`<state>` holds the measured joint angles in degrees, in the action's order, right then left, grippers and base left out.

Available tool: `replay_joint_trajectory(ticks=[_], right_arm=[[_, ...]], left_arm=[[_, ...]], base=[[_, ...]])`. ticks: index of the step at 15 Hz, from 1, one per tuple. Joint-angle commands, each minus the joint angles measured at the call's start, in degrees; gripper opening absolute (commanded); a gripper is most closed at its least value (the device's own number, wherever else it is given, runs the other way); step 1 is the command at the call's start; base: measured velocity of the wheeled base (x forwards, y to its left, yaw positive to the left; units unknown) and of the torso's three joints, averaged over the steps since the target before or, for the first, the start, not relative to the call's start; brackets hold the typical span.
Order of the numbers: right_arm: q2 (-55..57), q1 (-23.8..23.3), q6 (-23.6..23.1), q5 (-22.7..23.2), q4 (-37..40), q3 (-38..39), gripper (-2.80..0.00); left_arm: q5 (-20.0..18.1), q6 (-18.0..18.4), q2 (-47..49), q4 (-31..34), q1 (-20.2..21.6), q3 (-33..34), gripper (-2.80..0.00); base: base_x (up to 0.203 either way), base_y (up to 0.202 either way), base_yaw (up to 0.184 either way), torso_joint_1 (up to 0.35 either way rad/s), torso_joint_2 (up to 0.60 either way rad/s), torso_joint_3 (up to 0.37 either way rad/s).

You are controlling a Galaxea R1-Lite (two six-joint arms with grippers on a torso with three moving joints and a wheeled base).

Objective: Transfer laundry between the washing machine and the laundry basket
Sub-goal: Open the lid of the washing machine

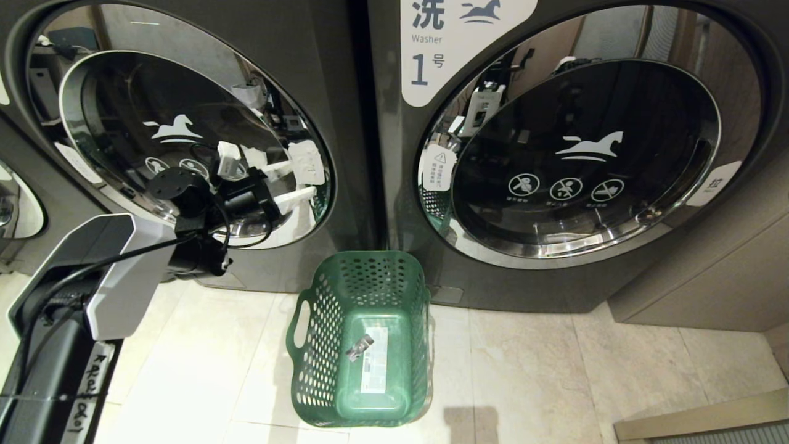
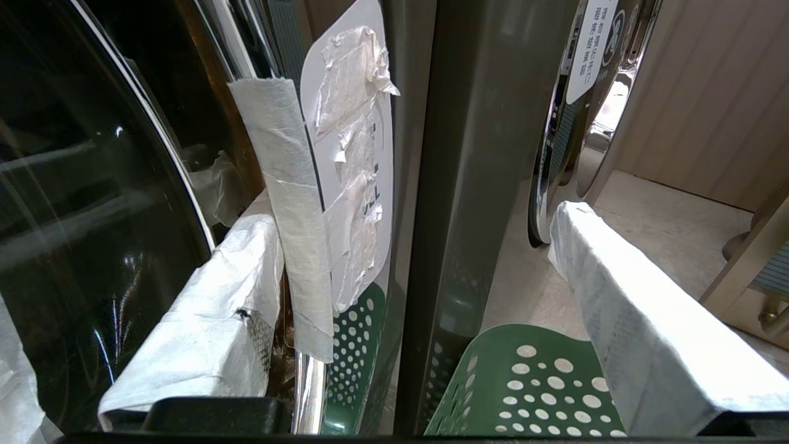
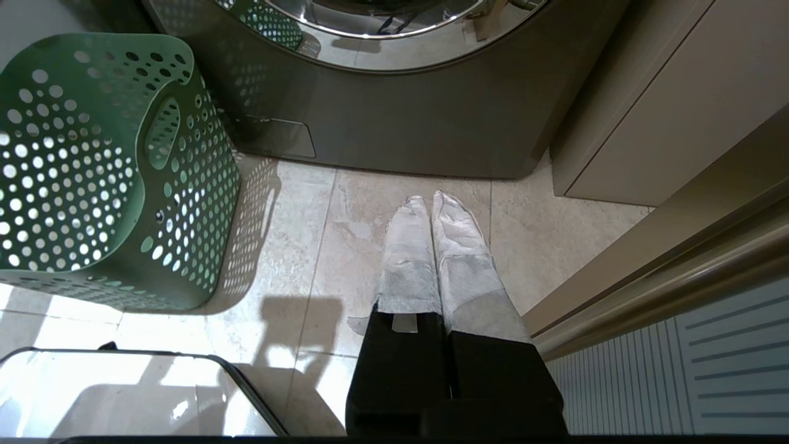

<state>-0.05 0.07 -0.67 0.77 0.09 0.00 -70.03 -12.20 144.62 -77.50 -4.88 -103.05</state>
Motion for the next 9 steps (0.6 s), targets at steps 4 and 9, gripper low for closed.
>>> replay_joint_trajectory(ticks=[4, 9], right_arm=[[0.0, 0.01, -0.03, 0.05, 0.0, 0.0, -2.8], [0.03, 0.01, -0.03, 0.02, 0.0, 0.0, -2.8]], left_arm=[[-2.82, -0.45, -0.92, -2.92, -5.14, 2.41, 0.0], [-2.39, -1.16, -0.78, -3.91, -4.0, 2.51, 0.0]], base=[[0.0, 0.0, 0.0, 0.0, 0.0, 0.0], [0.0, 0.0, 0.0, 0.0, 0.0, 0.0]])
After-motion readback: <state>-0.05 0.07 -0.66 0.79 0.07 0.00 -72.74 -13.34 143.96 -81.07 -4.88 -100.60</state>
